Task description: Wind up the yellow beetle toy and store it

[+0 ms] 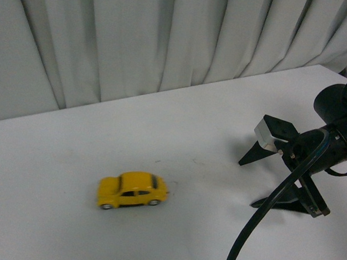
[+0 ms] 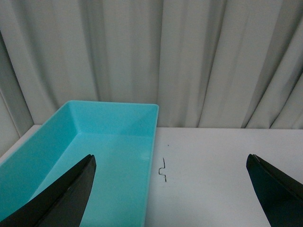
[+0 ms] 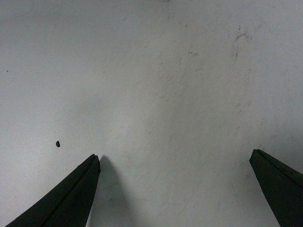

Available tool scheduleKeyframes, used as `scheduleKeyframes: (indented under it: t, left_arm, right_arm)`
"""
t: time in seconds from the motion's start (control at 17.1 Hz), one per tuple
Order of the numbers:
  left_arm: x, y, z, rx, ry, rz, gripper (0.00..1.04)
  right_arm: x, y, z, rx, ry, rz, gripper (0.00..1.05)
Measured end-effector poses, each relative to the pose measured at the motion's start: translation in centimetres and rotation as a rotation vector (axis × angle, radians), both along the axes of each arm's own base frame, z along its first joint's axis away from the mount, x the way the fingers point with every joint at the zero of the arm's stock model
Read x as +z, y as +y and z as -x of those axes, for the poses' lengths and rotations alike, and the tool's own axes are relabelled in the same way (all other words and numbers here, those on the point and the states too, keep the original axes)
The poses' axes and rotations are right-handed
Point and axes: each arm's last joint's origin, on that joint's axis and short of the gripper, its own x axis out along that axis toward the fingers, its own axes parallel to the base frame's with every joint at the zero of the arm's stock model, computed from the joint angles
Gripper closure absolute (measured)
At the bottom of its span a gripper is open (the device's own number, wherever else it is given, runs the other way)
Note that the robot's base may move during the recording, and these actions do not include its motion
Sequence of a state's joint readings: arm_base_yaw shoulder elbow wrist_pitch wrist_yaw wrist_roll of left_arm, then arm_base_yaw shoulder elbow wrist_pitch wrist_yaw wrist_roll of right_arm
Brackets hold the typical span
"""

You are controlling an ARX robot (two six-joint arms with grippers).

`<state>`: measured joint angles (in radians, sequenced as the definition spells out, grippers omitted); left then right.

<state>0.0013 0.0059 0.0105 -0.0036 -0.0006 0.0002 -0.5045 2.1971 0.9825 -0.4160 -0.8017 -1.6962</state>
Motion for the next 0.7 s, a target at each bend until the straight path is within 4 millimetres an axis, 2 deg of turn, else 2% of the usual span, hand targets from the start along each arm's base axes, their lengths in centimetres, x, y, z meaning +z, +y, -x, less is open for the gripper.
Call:
scheduleKeyframes:
  t: [0.41,0.47,0.53,0.58,0.64,0.7]
  left_arm:
    - [0.0,0.0,0.0,0.000,0.000,0.000,0.07]
    - [0.0,0.0,0.0,0.000,0.000,0.000,0.07]
    - [0.0,0.0,0.0,0.000,0.000,0.000,0.07]
    - [0.0,0.0,0.0,0.000,0.000,0.000,0.07]
    - [0.0,0.0,0.0,0.000,0.000,0.000,0.07]
    - [0.0,0.0,0.0,0.000,0.000,0.000,0.07]
  right_arm:
    - [0.2,0.2,0.2,-0.001,-0.027,0.006,0.07]
    - [0.3,0.3,0.3,0.001,-0.036,0.011,0.07]
    - [1.4,1.0,0.4,0.030,-0.077,0.046,0.07]
    - [6.4,2.3,1.0,0.071,-0.200,0.039,0.07]
    - [12.2,2.6,1.1,0.088,-0.364,0.044,0.07]
    - [15.2,2.5,0.9,0.099,-0.453,0.060,0.07]
